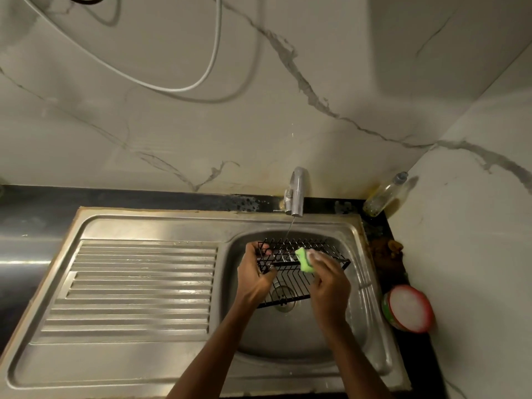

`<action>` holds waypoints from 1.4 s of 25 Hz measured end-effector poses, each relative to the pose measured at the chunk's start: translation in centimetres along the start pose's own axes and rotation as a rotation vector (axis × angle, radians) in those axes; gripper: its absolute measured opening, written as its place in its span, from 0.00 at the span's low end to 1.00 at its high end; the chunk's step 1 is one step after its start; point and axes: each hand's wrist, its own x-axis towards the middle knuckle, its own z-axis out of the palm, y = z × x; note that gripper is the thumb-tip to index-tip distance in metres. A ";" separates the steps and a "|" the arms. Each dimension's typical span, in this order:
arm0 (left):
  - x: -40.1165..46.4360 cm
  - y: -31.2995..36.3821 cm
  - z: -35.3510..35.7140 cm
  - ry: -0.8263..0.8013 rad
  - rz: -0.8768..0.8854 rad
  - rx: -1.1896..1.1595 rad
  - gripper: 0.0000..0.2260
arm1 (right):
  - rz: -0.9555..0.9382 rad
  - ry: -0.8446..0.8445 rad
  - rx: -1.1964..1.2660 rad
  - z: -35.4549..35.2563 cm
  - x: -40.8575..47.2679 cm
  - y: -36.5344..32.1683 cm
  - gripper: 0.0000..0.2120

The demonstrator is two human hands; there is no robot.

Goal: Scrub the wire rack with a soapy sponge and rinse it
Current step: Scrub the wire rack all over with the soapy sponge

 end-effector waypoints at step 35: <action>-2.3 1.4 0.6 0.022 0.152 -0.014 0.21 | -0.078 0.066 -0.082 0.0 0.0 -6.2 0.14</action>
